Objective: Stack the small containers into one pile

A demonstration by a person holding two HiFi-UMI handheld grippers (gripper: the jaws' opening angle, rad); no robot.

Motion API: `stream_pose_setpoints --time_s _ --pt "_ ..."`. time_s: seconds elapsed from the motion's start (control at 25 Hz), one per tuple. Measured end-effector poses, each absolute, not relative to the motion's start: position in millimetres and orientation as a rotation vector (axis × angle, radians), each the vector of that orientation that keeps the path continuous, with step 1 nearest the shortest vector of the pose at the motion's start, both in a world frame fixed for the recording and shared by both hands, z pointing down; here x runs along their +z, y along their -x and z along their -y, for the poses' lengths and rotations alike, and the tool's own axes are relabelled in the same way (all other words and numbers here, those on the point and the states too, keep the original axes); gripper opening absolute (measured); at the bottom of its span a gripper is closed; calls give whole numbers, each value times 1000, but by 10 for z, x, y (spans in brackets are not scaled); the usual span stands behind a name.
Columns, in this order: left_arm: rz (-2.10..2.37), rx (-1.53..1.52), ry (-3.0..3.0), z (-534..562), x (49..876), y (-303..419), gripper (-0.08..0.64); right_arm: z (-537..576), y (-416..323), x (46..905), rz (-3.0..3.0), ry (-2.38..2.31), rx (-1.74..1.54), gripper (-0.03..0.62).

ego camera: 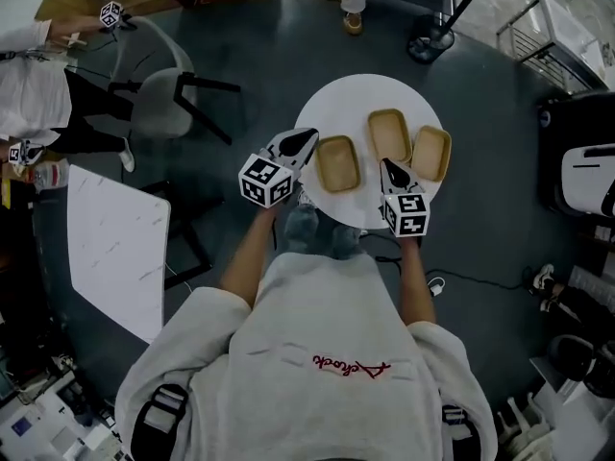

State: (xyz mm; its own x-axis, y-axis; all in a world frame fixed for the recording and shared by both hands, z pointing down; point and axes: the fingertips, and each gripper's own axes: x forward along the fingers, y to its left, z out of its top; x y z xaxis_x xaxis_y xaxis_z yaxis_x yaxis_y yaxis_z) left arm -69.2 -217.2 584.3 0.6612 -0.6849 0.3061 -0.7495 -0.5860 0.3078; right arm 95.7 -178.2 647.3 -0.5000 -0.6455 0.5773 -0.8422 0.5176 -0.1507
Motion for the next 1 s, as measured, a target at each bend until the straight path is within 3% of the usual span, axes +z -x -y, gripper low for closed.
stream_pose_setpoints --time_s 0.6,0.64,0.72,1.0 --pt "1206 191 -2271 1920 6513 1165 12 1472 -427 7360 2200 -963 722 23" --pt "1206 190 -2266 1915 6544 1168 12 1462 -422 7414 2190 -955 739 38" --pt "1204 193 -2257 1905 6592 1168 12 1440 -419 7521 2171 -937 768 156" --pt "1204 200 -2239 1852 6671 1194 12 1373 -431 7766 2111 -925 790 146"
